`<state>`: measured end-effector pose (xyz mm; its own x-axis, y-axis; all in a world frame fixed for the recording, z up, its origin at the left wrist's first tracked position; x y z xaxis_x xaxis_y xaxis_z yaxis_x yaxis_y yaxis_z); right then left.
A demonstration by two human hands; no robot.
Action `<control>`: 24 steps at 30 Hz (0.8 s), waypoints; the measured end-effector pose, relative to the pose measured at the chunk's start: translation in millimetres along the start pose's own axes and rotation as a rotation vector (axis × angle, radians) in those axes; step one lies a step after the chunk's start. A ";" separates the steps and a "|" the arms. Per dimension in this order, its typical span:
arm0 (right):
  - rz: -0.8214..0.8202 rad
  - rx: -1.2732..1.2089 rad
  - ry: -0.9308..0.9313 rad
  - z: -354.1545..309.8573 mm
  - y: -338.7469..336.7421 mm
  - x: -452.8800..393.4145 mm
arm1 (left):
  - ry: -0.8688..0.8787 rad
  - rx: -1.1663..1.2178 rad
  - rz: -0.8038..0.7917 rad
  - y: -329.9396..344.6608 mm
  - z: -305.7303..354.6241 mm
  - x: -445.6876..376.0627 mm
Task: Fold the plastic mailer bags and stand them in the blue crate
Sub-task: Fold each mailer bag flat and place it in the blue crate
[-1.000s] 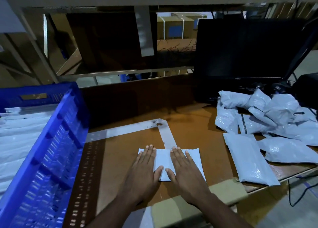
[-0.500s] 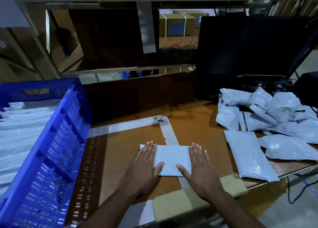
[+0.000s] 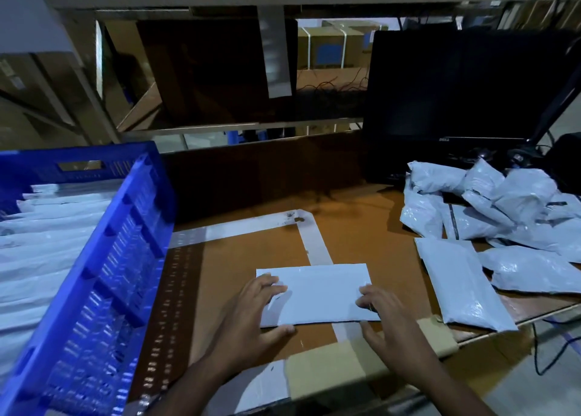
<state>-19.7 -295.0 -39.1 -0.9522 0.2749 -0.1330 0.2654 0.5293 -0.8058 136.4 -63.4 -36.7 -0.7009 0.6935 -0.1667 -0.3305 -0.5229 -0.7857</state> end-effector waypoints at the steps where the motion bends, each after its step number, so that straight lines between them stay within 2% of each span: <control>1: 0.017 -0.004 0.004 0.2 -2.2 -1.7 | 0.003 0.001 -0.012 -1.1 1.2 1.4; 7: 0.124 0.028 -0.020 -5.3 -16.5 -11.5 | -0.019 -0.036 0.012 -10.2 13.6 1.5; 10: 0.258 -0.037 0.031 -20.1 -40.3 -19.4 | -0.070 -0.016 0.149 -30.1 17.5 -2.5; 13: 0.421 -0.153 0.052 -36.0 -68.6 -31.1 | -0.153 0.160 0.339 -60.6 26.9 -8.9; 15: 0.483 -0.170 0.106 -37.5 -77.6 -42.2 | -0.192 0.298 0.361 -66.3 27.0 -16.4; 17: 0.436 -0.128 0.179 -33.8 -72.5 -55.4 | -0.255 0.297 0.306 -58.5 19.6 -22.2; 20: 0.239 0.036 0.220 -25.1 -48.6 -68.6 | -0.388 0.141 0.211 -38.6 1.3 -21.5; 22: 0.167 0.191 0.192 -22.5 -34.0 -69.5 | -0.382 -0.037 0.241 -33.8 -5.4 -17.4; 24: 0.165 0.268 0.106 -27.7 -23.3 -67.8 | -0.319 -0.150 0.278 -31.9 -2.4 -14.6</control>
<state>42.8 -303.7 4.7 -0.8752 0.4283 -0.2249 0.3520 0.2449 -0.9034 158.7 -55.6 -10.7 -0.9179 0.3364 -0.2103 -0.0229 -0.5741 -0.8185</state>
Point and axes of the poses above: each hand's wrist, its own x-axis away from the middle knuckle, its own y-axis out of the palm, z = x × y, the point moved 6 cm from there along -x, towards the middle knuckle, and after that the axes turned 4 degrees about -y, right-handed, at the moved point
